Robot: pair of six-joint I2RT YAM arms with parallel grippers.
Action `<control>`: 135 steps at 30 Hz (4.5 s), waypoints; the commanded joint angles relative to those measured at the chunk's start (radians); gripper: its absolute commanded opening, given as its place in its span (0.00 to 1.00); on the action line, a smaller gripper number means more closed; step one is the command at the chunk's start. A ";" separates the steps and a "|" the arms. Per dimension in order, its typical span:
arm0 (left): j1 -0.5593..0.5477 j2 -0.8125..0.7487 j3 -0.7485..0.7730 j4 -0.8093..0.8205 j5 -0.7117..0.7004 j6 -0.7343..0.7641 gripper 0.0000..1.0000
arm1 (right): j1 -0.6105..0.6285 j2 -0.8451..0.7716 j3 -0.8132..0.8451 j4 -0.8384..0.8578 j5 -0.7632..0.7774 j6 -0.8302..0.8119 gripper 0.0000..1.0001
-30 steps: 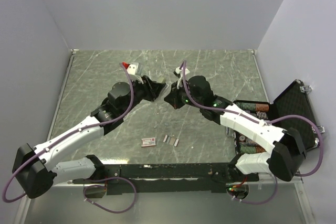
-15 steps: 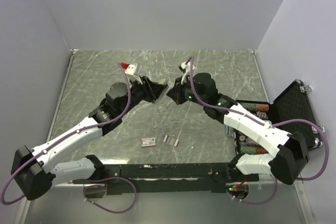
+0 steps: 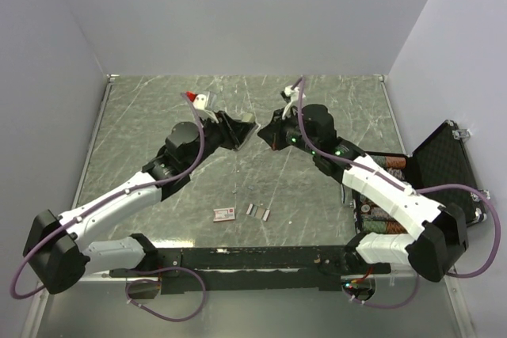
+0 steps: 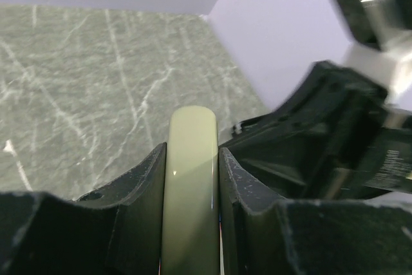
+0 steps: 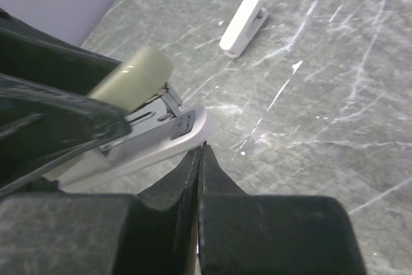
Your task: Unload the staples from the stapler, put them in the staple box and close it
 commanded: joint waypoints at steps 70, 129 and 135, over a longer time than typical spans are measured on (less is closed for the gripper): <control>0.311 0.798 0.420 -0.078 -0.213 0.111 0.47 | -0.022 -0.095 -0.280 0.125 -0.079 0.089 0.39; 0.211 -0.310 -0.049 -0.388 0.241 0.280 0.97 | 0.214 0.511 0.005 -0.095 0.076 -0.273 0.64; 0.211 -0.304 -0.049 -0.389 0.241 0.274 0.97 | 0.219 0.528 0.014 -0.110 0.102 -0.286 0.61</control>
